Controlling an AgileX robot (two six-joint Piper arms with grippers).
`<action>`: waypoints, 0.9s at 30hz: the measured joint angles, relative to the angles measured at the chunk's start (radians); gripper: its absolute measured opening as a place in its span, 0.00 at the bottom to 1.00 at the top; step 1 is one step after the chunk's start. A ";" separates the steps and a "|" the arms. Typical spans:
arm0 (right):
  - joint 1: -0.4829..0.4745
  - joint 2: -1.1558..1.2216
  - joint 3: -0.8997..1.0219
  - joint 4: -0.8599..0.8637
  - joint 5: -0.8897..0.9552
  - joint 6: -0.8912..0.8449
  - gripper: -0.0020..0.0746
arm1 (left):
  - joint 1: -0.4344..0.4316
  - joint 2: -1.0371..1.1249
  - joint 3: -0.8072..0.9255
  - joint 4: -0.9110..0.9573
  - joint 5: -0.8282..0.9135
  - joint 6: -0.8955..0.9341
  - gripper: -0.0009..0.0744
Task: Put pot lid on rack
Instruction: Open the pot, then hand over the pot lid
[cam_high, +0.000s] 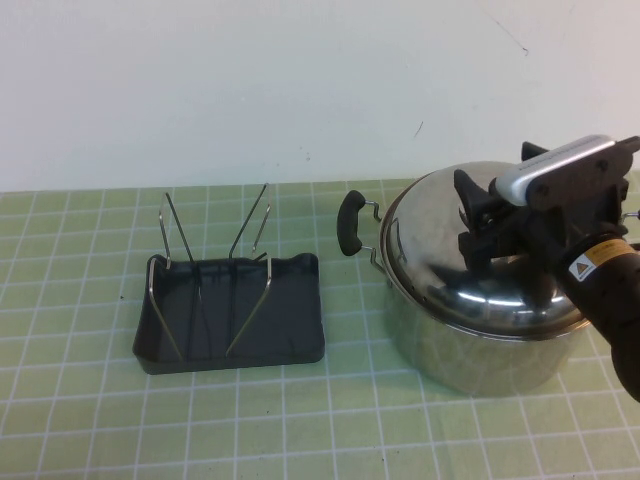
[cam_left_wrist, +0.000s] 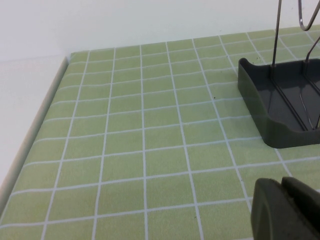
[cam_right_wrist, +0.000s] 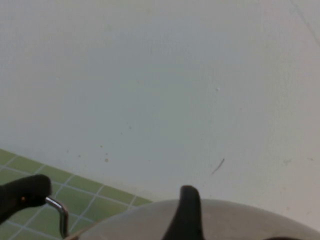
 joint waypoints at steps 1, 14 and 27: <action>0.000 0.007 -0.002 0.002 0.004 0.000 0.79 | 0.000 0.000 0.000 0.000 0.000 0.000 0.01; 0.001 -0.001 -0.004 0.003 0.006 0.107 0.46 | 0.000 0.000 0.000 0.000 0.000 0.000 0.01; 0.001 -0.392 -0.002 -0.150 0.055 0.156 0.46 | 0.000 0.000 0.000 0.000 0.000 0.000 0.01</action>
